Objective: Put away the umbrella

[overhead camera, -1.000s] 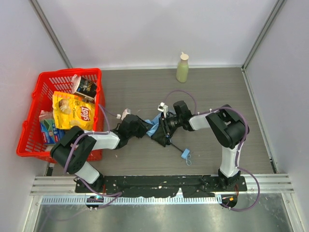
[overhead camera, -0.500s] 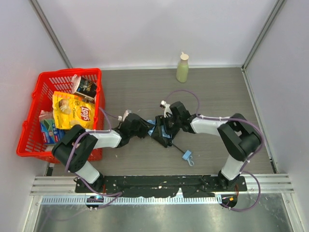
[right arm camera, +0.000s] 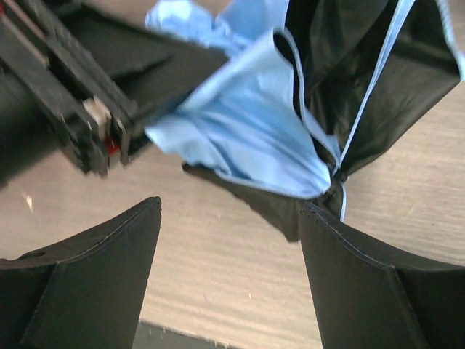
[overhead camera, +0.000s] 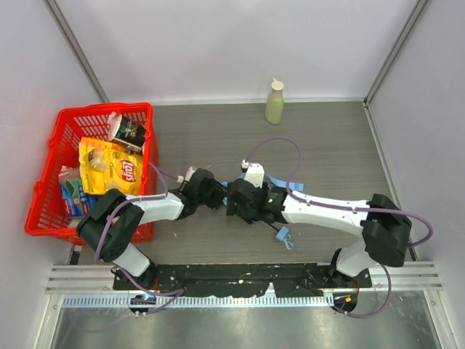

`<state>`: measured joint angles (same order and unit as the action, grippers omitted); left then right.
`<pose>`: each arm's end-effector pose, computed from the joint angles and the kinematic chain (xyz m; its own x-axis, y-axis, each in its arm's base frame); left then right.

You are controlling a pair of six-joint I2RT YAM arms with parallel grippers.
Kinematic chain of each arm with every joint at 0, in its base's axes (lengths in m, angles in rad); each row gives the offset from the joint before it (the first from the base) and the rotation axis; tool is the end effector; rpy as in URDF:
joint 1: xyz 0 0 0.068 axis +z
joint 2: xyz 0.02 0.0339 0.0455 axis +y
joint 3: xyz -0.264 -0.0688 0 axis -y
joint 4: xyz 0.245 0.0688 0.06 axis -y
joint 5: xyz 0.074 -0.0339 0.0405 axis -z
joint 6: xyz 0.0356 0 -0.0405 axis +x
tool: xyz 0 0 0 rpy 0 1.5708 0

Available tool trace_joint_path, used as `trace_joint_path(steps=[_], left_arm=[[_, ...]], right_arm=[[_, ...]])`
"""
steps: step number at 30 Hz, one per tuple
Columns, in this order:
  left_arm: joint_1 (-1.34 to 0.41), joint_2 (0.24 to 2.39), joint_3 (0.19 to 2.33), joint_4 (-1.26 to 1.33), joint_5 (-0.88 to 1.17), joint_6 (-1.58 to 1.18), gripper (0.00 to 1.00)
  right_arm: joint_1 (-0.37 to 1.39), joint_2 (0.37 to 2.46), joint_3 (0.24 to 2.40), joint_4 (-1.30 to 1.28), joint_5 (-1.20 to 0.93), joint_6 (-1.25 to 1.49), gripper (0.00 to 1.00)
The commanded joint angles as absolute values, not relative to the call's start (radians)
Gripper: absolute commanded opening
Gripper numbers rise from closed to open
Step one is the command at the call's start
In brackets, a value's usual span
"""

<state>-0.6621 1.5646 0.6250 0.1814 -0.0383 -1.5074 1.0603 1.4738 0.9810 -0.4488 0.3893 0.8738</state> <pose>0.2303 -0.1778 0.1398 -0.6256 -0.7768 -0.0723 -0.5037 0.4729 -0.7229 0.1592 0.2565 0.2268 -0.7889 0.0432 -0.6131 -0.1452 0.9562 0.2543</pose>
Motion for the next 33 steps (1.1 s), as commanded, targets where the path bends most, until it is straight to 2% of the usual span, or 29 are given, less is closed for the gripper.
trace_joint_path(steps=[1,5,9,13,18,23,25,27,29,33], left_arm=[[-0.666,1.594,0.589,-0.1,-0.107,-1.48,0.0],[-0.667,1.589,0.597,-0.115,-0.109,-1.477,0.0],[-0.667,1.577,0.607,-0.136,-0.127,-1.471,0.0],[-0.667,1.588,0.617,-0.14,-0.123,-1.47,0.0],[-0.666,1.609,0.614,-0.117,-0.098,-1.477,0.0],[-0.667,1.591,0.611,-0.126,-0.103,-1.477,0.0],[-0.666,1.585,0.614,-0.136,-0.101,-1.479,0.0],[-0.667,1.582,0.623,-0.149,-0.094,-1.48,0.0],[-0.666,1.582,0.63,-0.161,-0.091,-1.482,0.0],[-0.667,1.582,0.627,-0.163,-0.083,-1.489,0.0]], right_arm=[[1.078,1.593,1.132,-0.552,0.721,0.951,0.81],[1.083,1.726,1.23,-0.596,0.738,0.887,0.79],[1.136,1.741,1.178,-0.637,0.733,0.865,0.77],[1.206,1.632,1.066,-0.663,0.753,0.861,0.76],[1.206,1.427,0.936,-0.615,0.609,0.799,0.74],[1.186,1.322,0.916,-0.657,0.63,0.775,0.69],[1.186,1.318,0.928,-0.571,0.577,0.715,0.68],[1.186,1.341,0.934,-0.366,0.51,0.665,0.65],[1.186,1.403,0.957,-0.277,0.524,0.632,0.65],[1.192,1.595,1.118,-0.389,0.67,0.643,0.74]])
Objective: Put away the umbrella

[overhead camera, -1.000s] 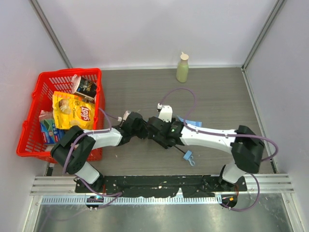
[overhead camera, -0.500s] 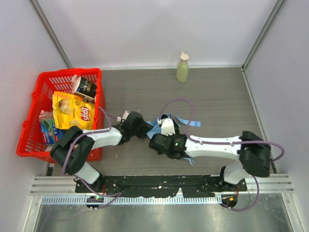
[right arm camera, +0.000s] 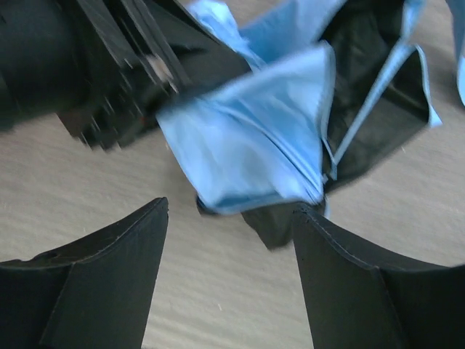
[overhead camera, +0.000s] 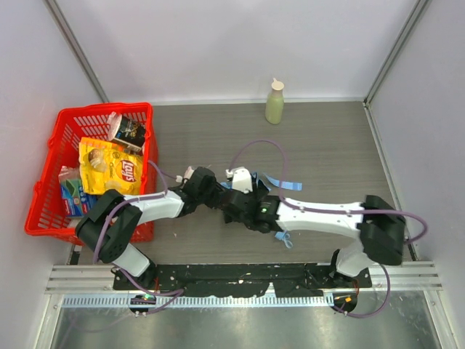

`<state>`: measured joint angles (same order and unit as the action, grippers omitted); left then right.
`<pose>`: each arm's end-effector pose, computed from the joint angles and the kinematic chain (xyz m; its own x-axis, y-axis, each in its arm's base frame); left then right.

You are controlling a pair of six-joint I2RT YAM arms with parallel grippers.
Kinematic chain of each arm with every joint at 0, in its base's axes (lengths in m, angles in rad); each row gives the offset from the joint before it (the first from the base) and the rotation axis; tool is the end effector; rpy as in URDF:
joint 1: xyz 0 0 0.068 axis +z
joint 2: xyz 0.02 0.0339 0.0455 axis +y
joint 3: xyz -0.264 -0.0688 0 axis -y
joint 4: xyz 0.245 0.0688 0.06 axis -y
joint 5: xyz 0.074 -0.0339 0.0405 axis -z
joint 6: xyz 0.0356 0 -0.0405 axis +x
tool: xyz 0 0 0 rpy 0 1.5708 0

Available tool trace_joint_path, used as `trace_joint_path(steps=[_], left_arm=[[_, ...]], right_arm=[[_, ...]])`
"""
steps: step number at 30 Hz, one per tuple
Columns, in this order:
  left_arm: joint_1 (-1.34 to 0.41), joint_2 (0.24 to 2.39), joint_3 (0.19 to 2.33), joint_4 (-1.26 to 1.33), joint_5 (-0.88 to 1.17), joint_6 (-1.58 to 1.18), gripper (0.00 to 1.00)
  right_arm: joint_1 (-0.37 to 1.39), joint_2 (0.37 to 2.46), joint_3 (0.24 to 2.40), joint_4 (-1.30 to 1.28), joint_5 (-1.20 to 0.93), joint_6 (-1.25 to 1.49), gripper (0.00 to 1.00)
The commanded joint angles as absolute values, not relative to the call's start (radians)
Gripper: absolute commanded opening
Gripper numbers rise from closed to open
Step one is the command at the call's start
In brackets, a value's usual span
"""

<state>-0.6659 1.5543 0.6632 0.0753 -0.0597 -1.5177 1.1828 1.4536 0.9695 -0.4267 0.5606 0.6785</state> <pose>0.2304 -0.1783 0.1449 -0.6141 -0.7852 -0.0798 -0.5409 0.4923 -0.6820 0.1302 0.2685 0.2325 -0.6473 -0.1788 -0.7409 -0.3267 0.9433 0.0578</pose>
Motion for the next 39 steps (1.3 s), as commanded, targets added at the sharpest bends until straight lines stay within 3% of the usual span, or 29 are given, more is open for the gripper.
trace_joint_path(steps=[1,6,15,19,25,28,34,39], left_arm=[[-0.667,1.582,0.626,-0.164,-0.083,-1.489,0.0],[-0.666,1.566,0.618,-0.169,-0.106,-1.486,0.0],[-0.666,1.562,0.606,-0.153,-0.098,-1.483,0.0],[-0.666,1.559,0.614,-0.17,-0.087,-1.486,0.0],[-0.664,1.552,0.635,-0.193,-0.08,-1.483,0.0],[-0.666,1.552,0.629,-0.202,-0.078,-1.486,0.0],[-0.666,1.585,0.644,-0.253,-0.048,-1.509,0.0],[-0.664,1.617,0.663,-0.281,-0.026,-1.522,0.0]], right_arm=[[1.195,1.641,1.13,-0.42,0.695,0.652,0.75],[1.242,1.643,1.028,-0.547,0.821,0.713,0.76],[1.244,1.375,0.879,-0.749,0.804,0.786,0.74],[1.244,1.316,0.919,-0.487,0.669,0.603,0.74],[1.236,1.494,1.027,-0.293,0.649,0.568,0.81],[1.236,1.592,1.068,-0.24,0.637,0.409,0.81],[1.227,1.58,0.904,0.055,0.519,-0.034,0.82],[1.183,1.644,0.878,0.069,0.543,-0.12,0.83]])
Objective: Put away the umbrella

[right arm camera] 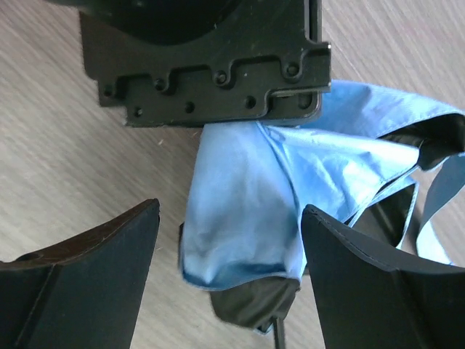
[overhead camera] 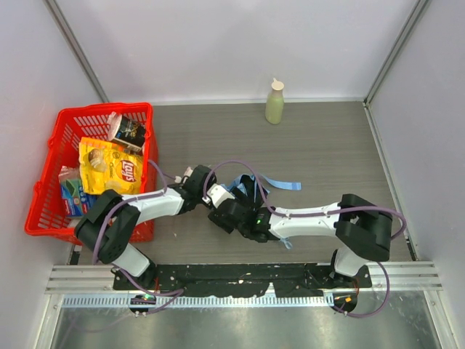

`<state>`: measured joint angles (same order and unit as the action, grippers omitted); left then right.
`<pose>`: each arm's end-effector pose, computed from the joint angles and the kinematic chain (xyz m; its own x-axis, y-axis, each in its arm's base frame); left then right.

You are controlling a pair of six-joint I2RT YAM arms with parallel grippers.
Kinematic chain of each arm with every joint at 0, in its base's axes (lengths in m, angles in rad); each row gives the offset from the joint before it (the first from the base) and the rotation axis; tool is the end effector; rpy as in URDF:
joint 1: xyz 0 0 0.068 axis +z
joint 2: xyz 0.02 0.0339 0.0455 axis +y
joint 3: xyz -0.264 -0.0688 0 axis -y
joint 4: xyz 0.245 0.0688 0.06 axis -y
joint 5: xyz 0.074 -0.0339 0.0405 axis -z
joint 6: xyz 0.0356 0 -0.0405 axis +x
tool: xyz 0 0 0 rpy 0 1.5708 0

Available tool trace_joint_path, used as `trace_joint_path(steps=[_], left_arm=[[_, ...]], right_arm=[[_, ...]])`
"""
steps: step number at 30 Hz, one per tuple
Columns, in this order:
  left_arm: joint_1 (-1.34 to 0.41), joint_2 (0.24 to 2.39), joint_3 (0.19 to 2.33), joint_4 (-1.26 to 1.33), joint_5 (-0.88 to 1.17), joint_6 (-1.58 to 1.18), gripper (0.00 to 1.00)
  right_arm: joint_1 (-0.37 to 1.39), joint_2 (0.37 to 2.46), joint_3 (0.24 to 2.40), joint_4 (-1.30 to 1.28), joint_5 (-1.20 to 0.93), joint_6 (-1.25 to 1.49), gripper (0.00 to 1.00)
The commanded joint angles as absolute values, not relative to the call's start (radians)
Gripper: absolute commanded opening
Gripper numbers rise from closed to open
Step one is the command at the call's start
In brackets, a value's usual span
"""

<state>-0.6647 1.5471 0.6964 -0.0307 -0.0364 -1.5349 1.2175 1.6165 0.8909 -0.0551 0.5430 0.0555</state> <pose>0.2291 -0.1779 0.1483 -0.6196 -0.7833 -0.0509 -0.5855 0.5044 -0.6347 0.1312 0.3027 0.1860 -0.2806 -0.6238 -0.7295 -0.6617 0.6763 -0.3237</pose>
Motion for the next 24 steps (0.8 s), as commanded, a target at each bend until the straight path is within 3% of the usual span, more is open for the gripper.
trace_joint_path(steps=[1,5,7,9,10,11,12,14,15,16,18,22,24], left_arm=[[-0.664,1.62,0.666,-0.285,-0.023,-1.523,0.0],[-0.664,1.624,0.68,-0.322,-0.029,-1.525,0.0],[-0.666,1.628,0.684,-0.333,-0.026,-1.526,0.0],[-0.664,1.635,0.687,-0.337,-0.025,-1.526,0.0],[-0.666,1.637,0.686,-0.337,-0.023,-1.528,0.0],[-0.664,1.641,0.683,-0.334,-0.025,-1.528,0.0],[-0.664,1.643,0.68,-0.327,-0.026,-1.526,0.0],[-0.661,1.644,0.677,-0.302,-0.025,-1.511,0.0],[-0.66,1.643,0.676,-0.284,-0.025,-1.49,0.0],[-0.658,1.637,0.68,-0.273,-0.034,-1.468,0.07],[-0.657,1.614,0.681,-0.259,-0.06,-1.427,0.39],[-0.652,1.525,0.624,-0.149,-0.087,-1.362,0.95],[-0.65,1.491,0.597,-0.1,-0.087,-1.339,1.0]], right_arm=[[1.174,1.652,0.873,0.071,0.549,-0.115,0.83],[1.161,1.733,0.833,0.087,0.587,-0.072,0.8],[1.151,1.781,0.827,0.078,0.604,-0.037,0.72],[1.138,1.815,0.818,0.075,0.601,-0.006,0.54],[1.135,1.833,0.815,0.069,0.579,0.023,0.4],[1.121,1.842,0.81,0.061,0.568,0.035,0.34],[1.117,1.844,0.807,0.06,0.507,0.052,0.19],[1.1,1.838,0.787,0.072,0.427,0.077,0.01],[1.08,1.833,0.776,0.074,0.384,0.086,0.01],[1.057,1.83,0.772,0.075,0.301,0.101,0.01],[1.023,1.821,0.755,0.083,0.18,0.113,0.01],[0.959,1.802,0.71,0.135,-0.042,0.149,0.01],[0.918,1.79,0.683,0.182,-0.148,0.172,0.01]])
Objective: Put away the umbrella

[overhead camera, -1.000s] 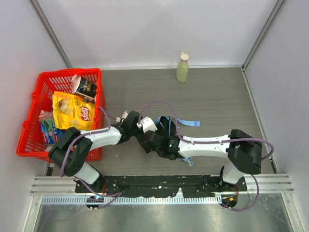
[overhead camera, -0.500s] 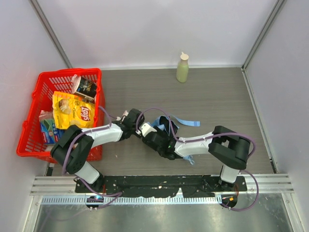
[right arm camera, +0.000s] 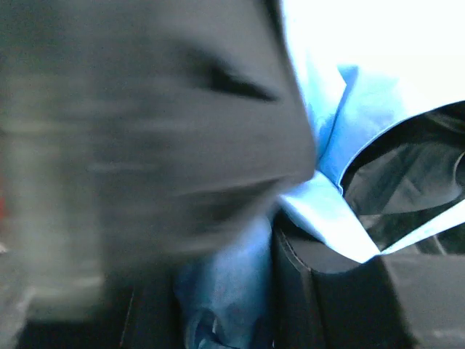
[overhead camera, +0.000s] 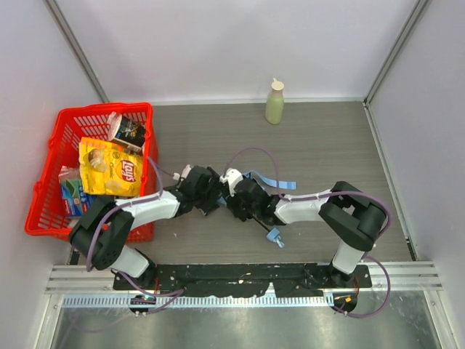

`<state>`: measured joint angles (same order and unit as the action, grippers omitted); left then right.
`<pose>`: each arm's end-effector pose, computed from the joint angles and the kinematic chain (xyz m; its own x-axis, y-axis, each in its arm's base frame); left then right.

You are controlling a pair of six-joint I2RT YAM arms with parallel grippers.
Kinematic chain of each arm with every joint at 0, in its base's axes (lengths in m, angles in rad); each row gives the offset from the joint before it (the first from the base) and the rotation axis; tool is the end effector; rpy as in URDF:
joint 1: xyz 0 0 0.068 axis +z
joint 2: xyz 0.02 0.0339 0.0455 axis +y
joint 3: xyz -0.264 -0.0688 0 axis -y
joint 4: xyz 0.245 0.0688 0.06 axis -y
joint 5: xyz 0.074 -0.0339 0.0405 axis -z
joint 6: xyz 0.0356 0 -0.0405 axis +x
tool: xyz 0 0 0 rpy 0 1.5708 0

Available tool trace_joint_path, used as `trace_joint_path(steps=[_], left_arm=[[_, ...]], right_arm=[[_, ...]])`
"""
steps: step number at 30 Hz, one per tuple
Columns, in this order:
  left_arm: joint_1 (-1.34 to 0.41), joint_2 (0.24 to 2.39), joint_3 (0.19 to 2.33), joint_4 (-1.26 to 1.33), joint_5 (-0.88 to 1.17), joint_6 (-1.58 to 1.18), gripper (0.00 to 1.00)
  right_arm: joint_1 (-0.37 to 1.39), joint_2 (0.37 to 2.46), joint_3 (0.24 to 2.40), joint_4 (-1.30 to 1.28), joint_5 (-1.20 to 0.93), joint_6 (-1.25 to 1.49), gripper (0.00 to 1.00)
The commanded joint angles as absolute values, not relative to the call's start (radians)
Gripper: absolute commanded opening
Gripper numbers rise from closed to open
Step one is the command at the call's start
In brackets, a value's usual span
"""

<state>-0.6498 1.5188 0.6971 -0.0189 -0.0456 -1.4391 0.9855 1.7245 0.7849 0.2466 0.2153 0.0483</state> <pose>0.2320 -0.1742 0.1570 -0.6531 -0.7475 -0.1213 -0.5119 0.5537 -0.6568 0.1926 0.2768 0.1425 -0.3875 -0.4992 -0.7750 -0.7056 0.7016 -0.0992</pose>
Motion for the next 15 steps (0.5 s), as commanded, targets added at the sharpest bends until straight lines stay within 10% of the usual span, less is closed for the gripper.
trace_joint_path(steps=[1,11,15], left_arm=[[-0.65,1.477,0.583,-0.069,-0.083,-1.327,1.0],[-0.647,1.563,0.557,0.032,-0.08,-1.313,0.99],[-0.655,1.62,0.581,0.02,-0.084,-1.29,0.82]], right_arm=[[0.905,1.786,0.666,0.216,-0.225,0.185,0.01],[0.724,1.884,0.722,0.282,-0.722,0.253,0.01],[0.66,1.945,0.738,0.302,-0.84,0.29,0.01]])
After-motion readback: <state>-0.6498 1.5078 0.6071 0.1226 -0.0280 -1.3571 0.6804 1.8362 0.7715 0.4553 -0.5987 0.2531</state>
